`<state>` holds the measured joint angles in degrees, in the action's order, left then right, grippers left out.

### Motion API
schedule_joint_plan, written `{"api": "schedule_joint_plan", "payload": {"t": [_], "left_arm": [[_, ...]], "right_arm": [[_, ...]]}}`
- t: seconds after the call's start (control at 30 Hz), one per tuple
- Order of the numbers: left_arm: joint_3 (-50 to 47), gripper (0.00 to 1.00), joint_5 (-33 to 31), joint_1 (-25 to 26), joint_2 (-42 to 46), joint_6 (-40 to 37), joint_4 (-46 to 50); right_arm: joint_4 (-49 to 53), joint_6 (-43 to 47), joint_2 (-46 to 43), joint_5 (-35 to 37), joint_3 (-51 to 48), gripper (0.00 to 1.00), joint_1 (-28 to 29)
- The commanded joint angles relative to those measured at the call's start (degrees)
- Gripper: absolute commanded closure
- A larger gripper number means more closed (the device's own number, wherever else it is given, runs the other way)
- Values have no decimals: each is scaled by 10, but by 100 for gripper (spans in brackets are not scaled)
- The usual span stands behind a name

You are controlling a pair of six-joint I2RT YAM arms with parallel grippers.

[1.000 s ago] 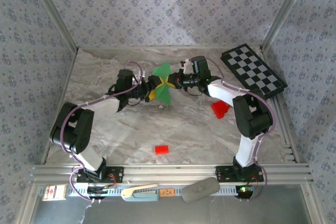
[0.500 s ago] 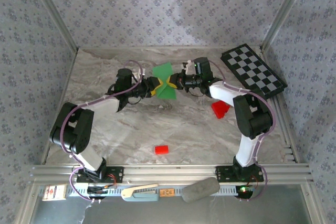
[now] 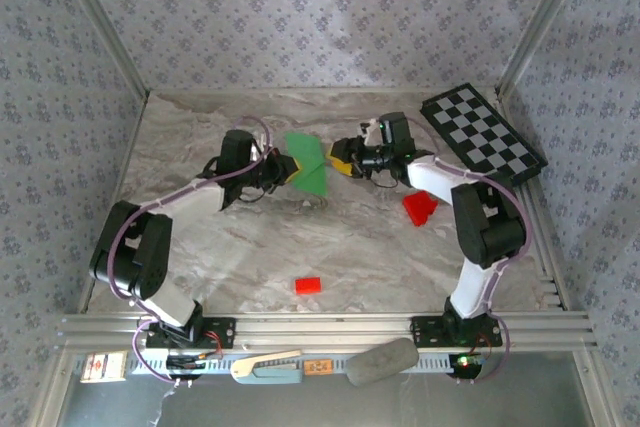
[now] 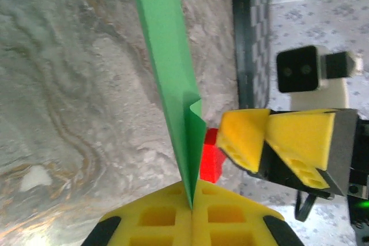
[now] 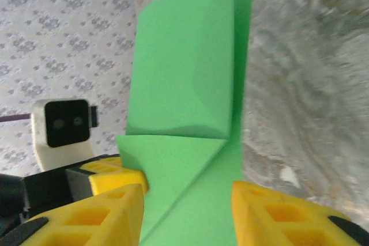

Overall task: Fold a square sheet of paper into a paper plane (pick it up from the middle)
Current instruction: Turn over the paper at the center of the table.

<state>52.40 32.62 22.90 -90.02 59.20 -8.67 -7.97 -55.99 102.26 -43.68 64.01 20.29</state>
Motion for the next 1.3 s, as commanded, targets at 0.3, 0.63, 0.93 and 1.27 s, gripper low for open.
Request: {"api": "schedule_joint_plan", "payload": {"t": [0.3, 0.63, 0.93, 1.27], "left_arm": [[303, 94, -475, 97, -93, -297, 593], [455, 93, -654, 183, -260, -295, 696], [458, 76, -463, 194, -315, -257, 610], [353, 45, -269, 132, -178, -216, 451]], "right_arm": [[241, 195, -126, 249, 1, 29, -43], [246, 183, -149, 299, -35, 29, -64], [247, 166, -157, 308, -57, 29, -82], [257, 189, -122, 294, -29, 31, -55]]}}
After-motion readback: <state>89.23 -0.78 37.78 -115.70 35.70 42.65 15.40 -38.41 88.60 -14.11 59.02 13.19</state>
